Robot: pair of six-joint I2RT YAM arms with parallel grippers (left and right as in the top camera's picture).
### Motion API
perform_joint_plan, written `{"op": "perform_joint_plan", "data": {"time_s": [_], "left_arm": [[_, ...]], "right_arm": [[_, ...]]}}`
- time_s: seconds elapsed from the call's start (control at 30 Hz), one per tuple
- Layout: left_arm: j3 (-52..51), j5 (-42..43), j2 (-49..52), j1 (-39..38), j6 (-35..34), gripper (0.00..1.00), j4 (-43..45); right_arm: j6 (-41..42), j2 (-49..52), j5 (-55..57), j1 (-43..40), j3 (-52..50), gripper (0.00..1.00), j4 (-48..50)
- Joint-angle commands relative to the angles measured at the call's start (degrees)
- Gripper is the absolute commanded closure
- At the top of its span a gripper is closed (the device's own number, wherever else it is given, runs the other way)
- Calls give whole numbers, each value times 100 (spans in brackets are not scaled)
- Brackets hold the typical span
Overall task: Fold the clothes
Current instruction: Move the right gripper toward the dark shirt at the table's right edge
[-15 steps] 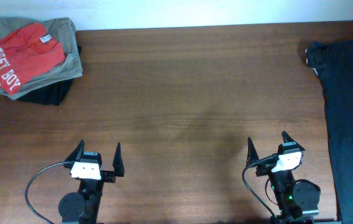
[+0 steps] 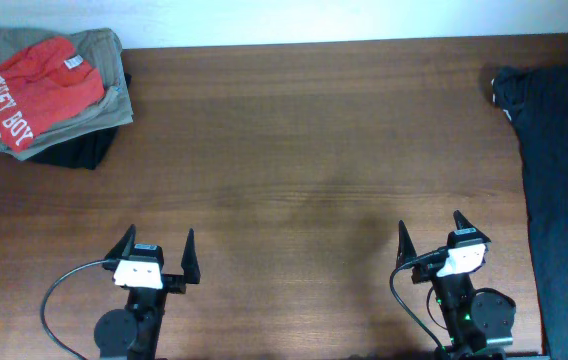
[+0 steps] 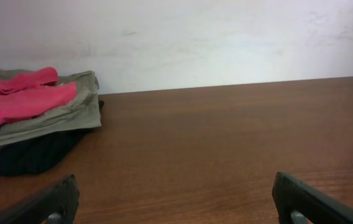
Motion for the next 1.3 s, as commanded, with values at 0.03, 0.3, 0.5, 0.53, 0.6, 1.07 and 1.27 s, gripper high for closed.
{"op": "perform_joint_plan", "data": {"time_s": [0.03, 0.3, 0.5, 0.53, 0.6, 1.07, 1.27], "left_arm": [[-28, 103, -33, -15, 107, 1, -7], [-28, 103, -33, -15, 107, 1, -7], [-28, 103, -33, -15, 107, 1, -7], [-28, 103, -33, -15, 107, 1, -7], [-28, 103, -33, -15, 107, 1, -7], [-28, 103, -33, -15, 107, 1, -7], [-28, 103, -33, -15, 107, 1, -7]], "right_arm": [[39, -42, 50, 37, -31, 1, -39], [39, -42, 50, 37, -31, 1, -39], [39, -42, 50, 37, -31, 1, -39], [39, -42, 50, 37, -31, 1, -37], [39, -42, 50, 37, -31, 1, -39], [2966, -26, -1786, 37, -31, 1, 1045], [3056, -20, -1294, 37, 7, 1, 2417]]}}
